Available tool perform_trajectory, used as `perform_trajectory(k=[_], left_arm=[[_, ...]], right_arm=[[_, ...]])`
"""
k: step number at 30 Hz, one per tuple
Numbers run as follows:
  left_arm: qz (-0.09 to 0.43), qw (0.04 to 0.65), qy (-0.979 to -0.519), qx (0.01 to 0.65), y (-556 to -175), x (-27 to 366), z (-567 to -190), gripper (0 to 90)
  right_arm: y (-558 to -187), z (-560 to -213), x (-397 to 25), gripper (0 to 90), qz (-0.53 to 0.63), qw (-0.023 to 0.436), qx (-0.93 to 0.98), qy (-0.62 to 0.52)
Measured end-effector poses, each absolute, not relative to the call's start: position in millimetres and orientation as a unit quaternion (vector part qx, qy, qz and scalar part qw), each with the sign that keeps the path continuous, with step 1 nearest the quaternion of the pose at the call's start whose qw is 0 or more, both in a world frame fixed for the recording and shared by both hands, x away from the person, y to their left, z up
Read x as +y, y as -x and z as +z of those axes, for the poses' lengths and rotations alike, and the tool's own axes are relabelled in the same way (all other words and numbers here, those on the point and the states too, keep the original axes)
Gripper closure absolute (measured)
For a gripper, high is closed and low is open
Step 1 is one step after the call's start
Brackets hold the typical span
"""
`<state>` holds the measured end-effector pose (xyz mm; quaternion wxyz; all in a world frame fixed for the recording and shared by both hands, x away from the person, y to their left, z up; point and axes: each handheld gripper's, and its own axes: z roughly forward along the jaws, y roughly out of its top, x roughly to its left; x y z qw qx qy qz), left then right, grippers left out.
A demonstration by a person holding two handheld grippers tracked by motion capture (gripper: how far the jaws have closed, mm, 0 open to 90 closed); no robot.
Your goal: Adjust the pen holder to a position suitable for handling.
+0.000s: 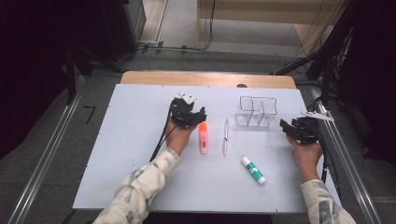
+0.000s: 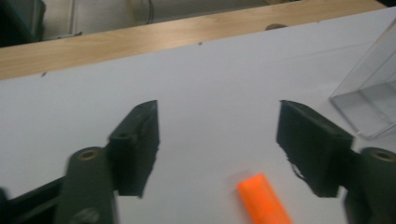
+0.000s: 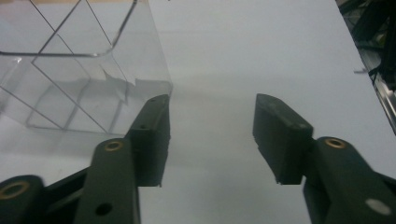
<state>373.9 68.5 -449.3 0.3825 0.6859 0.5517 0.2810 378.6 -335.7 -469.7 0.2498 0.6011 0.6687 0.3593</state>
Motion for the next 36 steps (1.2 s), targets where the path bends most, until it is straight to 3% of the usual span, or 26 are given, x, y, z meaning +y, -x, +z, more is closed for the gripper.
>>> perform_trajectory(k=[2, 7, 19, 36], left_arm=[[0.282, 0.378, -0.682, 0.559, -364.3, 81.5, -452.8, 17.3], [0.283, 0.377, -0.659, 0.586, -332.1, 127.2, -463.2, 11.4], [0.307, 0.347, -0.609, 0.644, -294.2, 205.5, -484.3, 8.7], [0.299, 0.339, -0.608, 0.653, -274.5, 222.4, -491.5, 8.7]], right_arm=[[-370.1, -469.0, -340.1, 37.7, 0.360, 0.251, 0.667, -0.602], [-354.3, -469.7, -342.3, 34.4, 0.352, 0.251, 0.678, -0.595], [-320.5, -477.8, -345.9, 28.9, 0.343, 0.231, 0.693, -0.591], [-308.0, -481.6, -335.1, 28.8, 0.338, 0.232, 0.704, -0.579]])
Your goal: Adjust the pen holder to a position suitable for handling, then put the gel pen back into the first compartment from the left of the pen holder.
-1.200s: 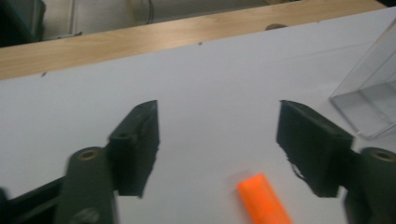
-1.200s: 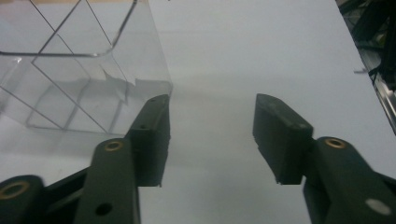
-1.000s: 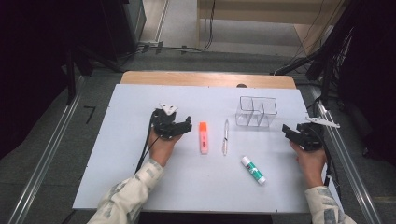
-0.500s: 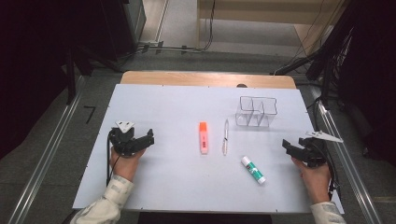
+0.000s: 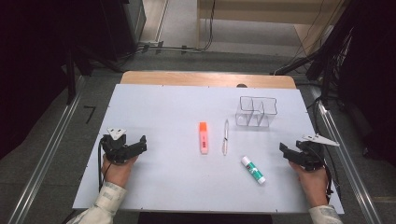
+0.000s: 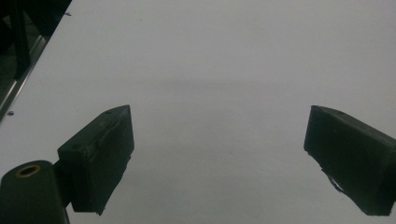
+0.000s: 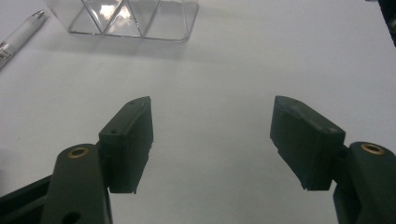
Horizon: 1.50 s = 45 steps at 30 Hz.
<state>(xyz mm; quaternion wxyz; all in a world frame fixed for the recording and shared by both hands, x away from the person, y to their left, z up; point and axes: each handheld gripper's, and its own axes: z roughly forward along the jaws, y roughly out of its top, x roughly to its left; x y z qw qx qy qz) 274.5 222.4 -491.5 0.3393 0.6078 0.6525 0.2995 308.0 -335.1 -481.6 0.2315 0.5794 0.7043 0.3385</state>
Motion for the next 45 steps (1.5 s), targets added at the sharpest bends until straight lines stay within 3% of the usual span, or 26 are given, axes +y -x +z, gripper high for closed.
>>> perform_trajectory(k=[23, 45], left_arm=[[0.298, 0.340, -0.607, 0.654, -276.0, 222.0, -492.9, 8.7], [0.298, 0.337, -0.609, 0.654, -277.2, 221.5, -494.0, 8.7]], right_arm=[[-308.5, -481.9, -331.9, 28.2, 0.340, 0.231, 0.706, -0.576], [-317.6, -479.7, -288.0, 29.3, 0.342, 0.226, 0.736, -0.538]])
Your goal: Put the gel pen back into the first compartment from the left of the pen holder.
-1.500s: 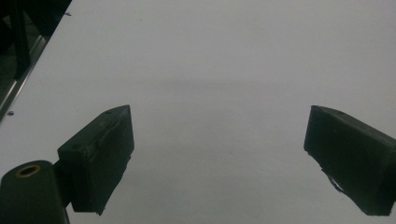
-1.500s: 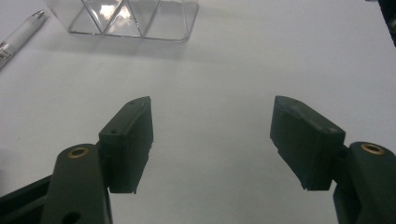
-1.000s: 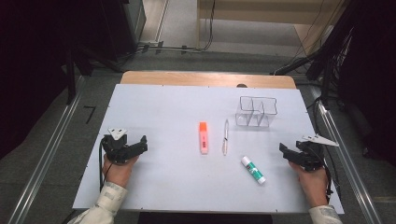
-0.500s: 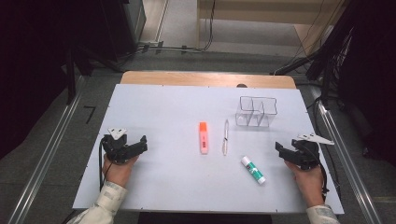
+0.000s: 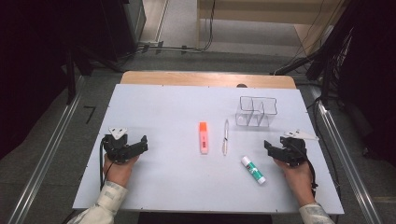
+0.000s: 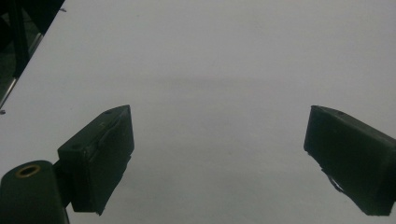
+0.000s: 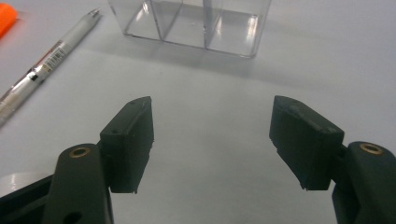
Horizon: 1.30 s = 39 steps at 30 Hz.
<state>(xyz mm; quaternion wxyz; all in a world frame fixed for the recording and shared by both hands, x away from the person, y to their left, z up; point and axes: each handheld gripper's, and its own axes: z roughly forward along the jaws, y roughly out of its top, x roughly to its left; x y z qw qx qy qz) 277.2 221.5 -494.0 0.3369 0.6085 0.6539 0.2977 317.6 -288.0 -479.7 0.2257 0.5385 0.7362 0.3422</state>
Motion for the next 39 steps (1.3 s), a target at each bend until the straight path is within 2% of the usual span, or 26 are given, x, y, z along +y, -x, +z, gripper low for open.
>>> perform_trajectory(k=[19, 39], left_arm=[[0.298, 0.339, -0.607, 0.654, -275.8, 222.8, -492.9, 8.7], [0.297, 0.338, -0.607, 0.656, -276.8, 224.6, -494.0, 8.7]], right_arm=[[-334.0, -471.4, -231.3, 31.0, 0.351, 0.214, 0.765, -0.495], [-348.0, -471.6, -189.8, 32.4, 0.339, 0.206, 0.785, -0.477]])
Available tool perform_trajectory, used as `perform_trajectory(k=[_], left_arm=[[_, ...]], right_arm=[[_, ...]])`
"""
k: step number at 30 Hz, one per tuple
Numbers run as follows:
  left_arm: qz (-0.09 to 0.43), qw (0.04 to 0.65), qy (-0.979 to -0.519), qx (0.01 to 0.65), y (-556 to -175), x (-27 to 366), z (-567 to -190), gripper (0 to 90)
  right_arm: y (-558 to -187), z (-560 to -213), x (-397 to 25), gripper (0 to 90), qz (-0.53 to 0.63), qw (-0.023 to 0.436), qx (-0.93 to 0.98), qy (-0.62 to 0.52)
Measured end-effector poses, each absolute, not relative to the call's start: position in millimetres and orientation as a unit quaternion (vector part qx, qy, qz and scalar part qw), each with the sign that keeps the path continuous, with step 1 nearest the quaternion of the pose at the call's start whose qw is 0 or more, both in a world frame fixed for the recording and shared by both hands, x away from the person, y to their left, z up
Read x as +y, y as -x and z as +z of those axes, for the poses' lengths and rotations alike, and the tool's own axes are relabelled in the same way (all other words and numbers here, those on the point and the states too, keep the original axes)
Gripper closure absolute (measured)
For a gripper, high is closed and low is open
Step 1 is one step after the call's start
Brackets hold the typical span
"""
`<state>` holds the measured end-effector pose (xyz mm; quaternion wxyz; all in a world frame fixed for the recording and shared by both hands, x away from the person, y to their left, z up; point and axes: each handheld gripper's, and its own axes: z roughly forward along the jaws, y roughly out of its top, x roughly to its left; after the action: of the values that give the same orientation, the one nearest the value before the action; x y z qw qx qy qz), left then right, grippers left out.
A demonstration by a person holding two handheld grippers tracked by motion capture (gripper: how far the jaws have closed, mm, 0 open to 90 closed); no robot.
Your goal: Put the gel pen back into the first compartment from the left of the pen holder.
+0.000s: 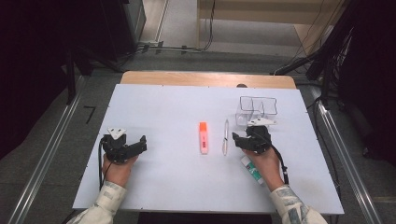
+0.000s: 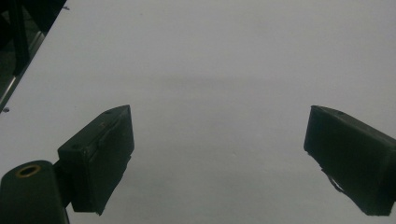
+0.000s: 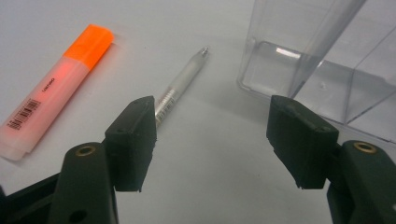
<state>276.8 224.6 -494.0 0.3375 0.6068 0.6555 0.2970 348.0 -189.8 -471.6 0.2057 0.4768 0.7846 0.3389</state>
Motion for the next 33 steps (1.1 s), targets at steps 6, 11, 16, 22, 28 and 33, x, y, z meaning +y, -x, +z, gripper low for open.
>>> perform_trajectory(k=[6, 11, 16, 22, 28, 33], left_arm=[[0.297, 0.340, -0.606, 0.655, -276.9, 224.1, -493.7, 8.7], [0.298, 0.341, -0.604, 0.656, -277.0, 225.1, -493.4, 8.7], [0.297, 0.342, -0.604, 0.656, -277.1, 226.5, -493.2, 8.7], [0.296, 0.342, -0.604, 0.656, -277.1, 227.1, -493.0, 8.7], [0.296, 0.344, -0.604, 0.655, -277.2, 227.0, -492.9, 8.8], [0.296, 0.343, -0.604, 0.655, -277.3, 227.5, -493.0, 8.7]], right_arm=[[-354.4, -470.1, -175.7, 34.4, 0.331, 0.207, 0.789, -0.475], [-358.3, -469.9, -167.4, 35.2, 0.322, 0.206, 0.794, -0.473], [-363.9, -470.2, -159.9, 37.3, 0.314, 0.203, 0.795, -0.477], [-369.2, -470.6, -153.1, 40.2, 0.307, 0.202, 0.796, -0.480], [-378.1, -472.9, -147.4, 45.3, 0.298, 0.196, 0.796, -0.489], [-385.5, -476.4, -140.8, 49.6, 0.281, 0.195, 0.800, -0.493]])
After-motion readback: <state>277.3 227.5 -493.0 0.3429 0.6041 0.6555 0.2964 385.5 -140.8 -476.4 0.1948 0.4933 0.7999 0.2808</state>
